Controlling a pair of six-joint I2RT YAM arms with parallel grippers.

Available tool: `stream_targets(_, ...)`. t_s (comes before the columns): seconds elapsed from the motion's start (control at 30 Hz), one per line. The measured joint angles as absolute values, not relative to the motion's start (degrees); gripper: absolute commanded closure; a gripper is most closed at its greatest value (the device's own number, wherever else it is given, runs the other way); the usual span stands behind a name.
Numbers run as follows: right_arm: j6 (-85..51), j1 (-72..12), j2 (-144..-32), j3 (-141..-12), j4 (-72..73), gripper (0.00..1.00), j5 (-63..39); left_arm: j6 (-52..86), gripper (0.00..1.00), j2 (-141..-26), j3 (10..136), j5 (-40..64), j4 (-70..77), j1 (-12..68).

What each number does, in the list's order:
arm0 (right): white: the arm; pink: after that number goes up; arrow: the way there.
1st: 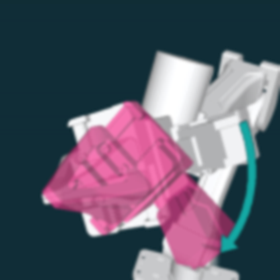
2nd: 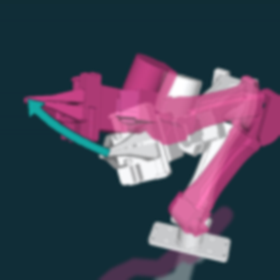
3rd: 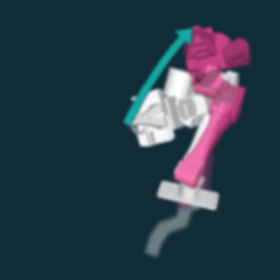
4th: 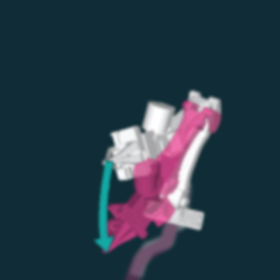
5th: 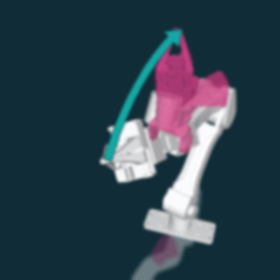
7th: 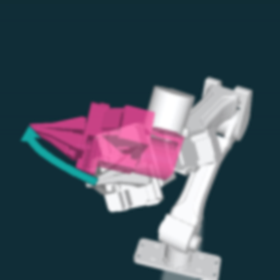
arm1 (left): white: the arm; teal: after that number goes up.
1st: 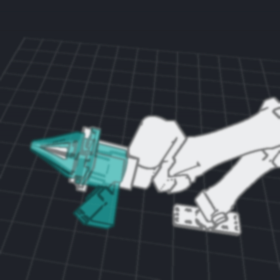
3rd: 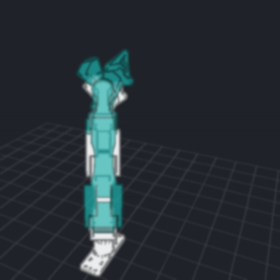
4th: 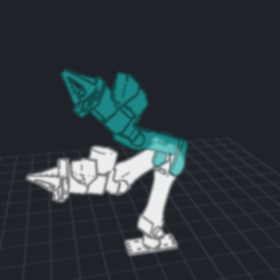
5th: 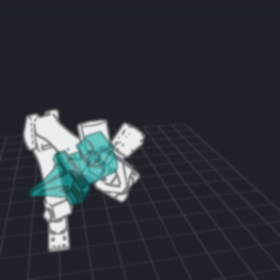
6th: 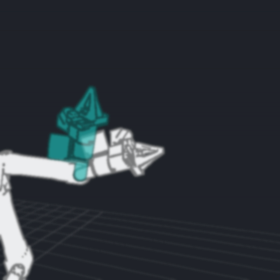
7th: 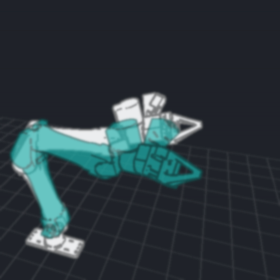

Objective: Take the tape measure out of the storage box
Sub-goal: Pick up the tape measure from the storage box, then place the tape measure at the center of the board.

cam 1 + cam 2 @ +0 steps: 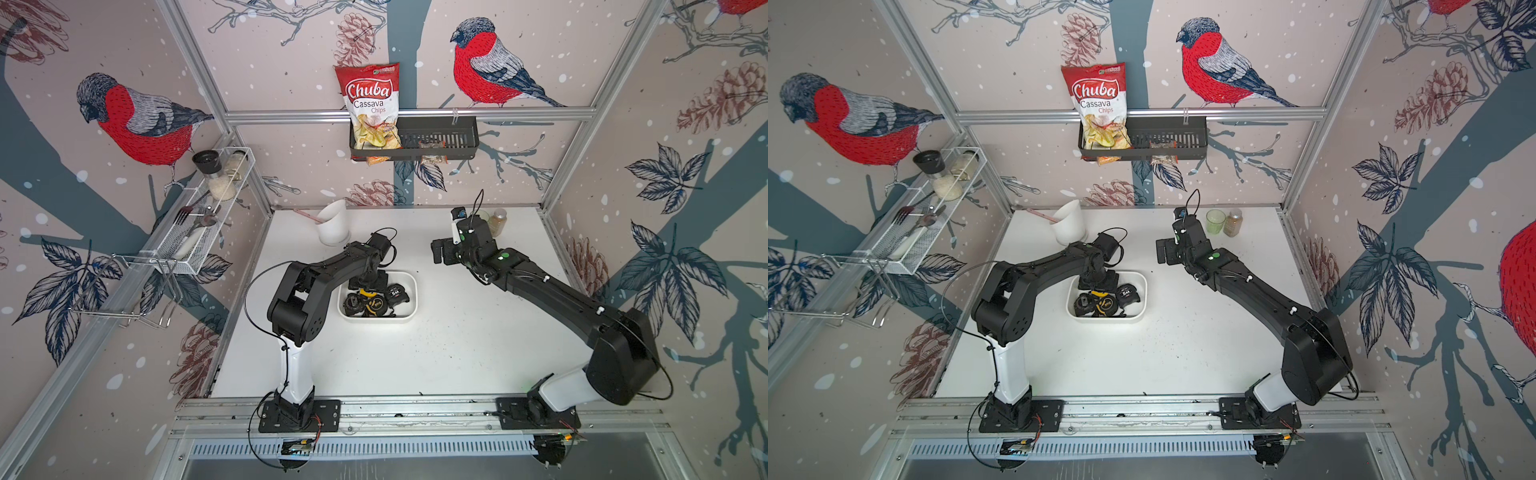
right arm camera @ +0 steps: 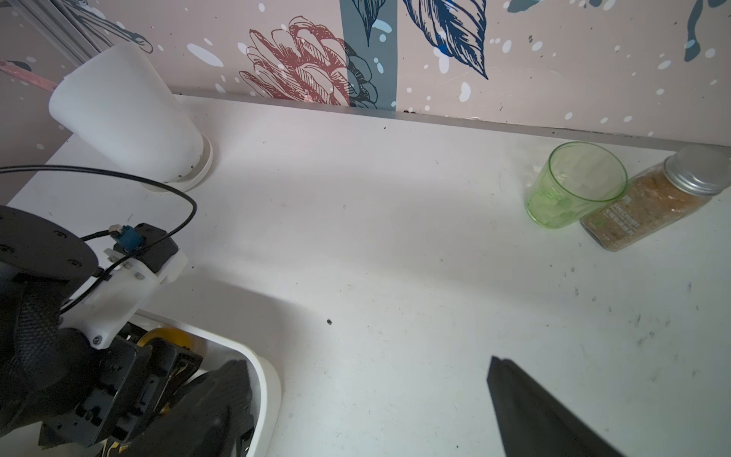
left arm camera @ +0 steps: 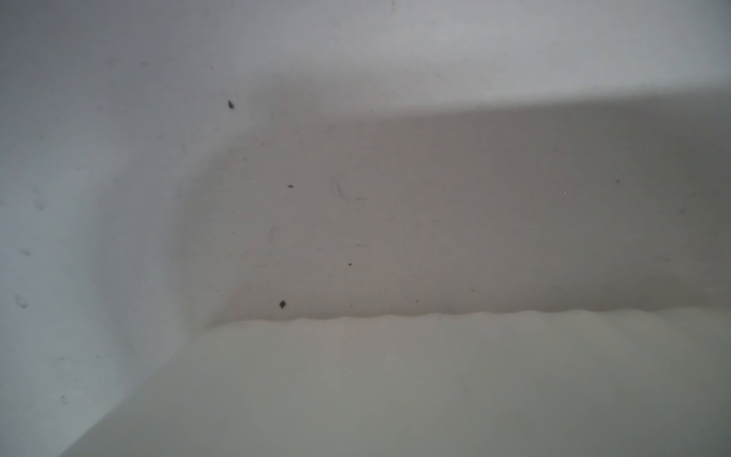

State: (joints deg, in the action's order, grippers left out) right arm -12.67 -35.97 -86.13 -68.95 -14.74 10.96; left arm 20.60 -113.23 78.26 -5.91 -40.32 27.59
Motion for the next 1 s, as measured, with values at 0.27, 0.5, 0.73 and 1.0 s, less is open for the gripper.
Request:
stream_targets(0.27,-13.5,-35.8,-88.2,-70.6,-15.5,0.00,11.1,20.6,1.00,-113.4,78.6,-5.3,-40.3,27.0)
stream_targets(0.5,-13.8,-35.7,-88.6,-70.9,-15.5,0.00,9.2,20.7,1.00,-108.4,84.8,-5.9,-44.5,25.2)
stream_targets(0.73,-15.0,-35.6,-88.9,-70.0,-15.4,0.00,4.2,21.4,1.00,-105.2,93.4,-4.5,-50.2,23.0)
stream_targets(1.0,-20.3,-33.4,-81.3,-60.0,-9.4,0.00,-7.7,34.3,1.00,-100.1,91.9,10.3,-48.9,21.8)
